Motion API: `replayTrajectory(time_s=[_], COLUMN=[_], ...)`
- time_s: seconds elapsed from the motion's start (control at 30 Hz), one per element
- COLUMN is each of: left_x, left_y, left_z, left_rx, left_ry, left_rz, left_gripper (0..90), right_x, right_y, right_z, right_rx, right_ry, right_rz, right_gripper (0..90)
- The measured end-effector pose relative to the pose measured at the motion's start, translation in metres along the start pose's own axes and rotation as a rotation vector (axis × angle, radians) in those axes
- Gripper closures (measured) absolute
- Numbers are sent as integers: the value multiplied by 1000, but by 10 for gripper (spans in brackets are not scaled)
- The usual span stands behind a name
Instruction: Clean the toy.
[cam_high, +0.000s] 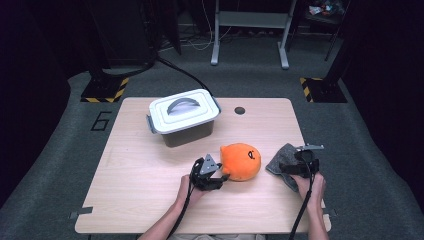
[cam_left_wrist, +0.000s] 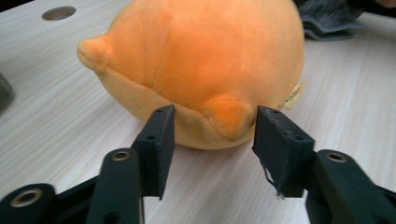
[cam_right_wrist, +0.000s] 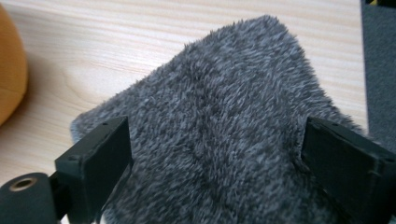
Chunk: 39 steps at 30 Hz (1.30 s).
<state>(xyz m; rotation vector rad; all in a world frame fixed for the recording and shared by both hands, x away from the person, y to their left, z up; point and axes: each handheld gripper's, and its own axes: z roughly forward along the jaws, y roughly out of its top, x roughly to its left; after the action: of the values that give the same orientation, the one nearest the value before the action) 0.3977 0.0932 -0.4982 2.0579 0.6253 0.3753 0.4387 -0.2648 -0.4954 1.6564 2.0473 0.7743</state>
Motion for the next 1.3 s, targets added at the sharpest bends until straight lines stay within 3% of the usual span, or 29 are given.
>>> replayTrajectory(time_s=[0.17, 0.23, 0.3, 0.53, 0.63, 0.73, 0.77, 1.0, 1.3], left_x=[-1, -1, -1, -3, -3, -3, -2, -1, 3], left_y=[0, 0, 0, 0, 0, 0, 0, -2, -7], left_z=[0, 0, -1, 0, 0, 0, 0, 0, 0], left_rx=[1, 2, 4, 7, 8, 2, 6, -3, -39], left_ry=[-6, -3, -5, 4, 5, 3, -3, -11, -24], left_rz=[3, 7, 5, 2, 5, -3, -3, 1, -16], left_gripper=[597, 626, 645, 672, 679, 679, 679, 678, 678], right_x=[-2, -4, -2, -3, -3, -1, 0, 1, 0], right_y=[-1, -2, -2, -5, -6, -7, -8, -7, -9], right_z=[11, 14, 14, 15, 12, 10, 9, 8, 7], right_rx=[40, 48, 53, 50, 26, 18, 15, 7, 3], right_ry=[6, 7, 2, -11, -7, 3, 14, 45, 59], right_rz=[21, 2, 12, -21, -28, -31, -39, -63, -39], right_gripper=[62, 62, 78, 166, 300, 372, 444, 630, 675])
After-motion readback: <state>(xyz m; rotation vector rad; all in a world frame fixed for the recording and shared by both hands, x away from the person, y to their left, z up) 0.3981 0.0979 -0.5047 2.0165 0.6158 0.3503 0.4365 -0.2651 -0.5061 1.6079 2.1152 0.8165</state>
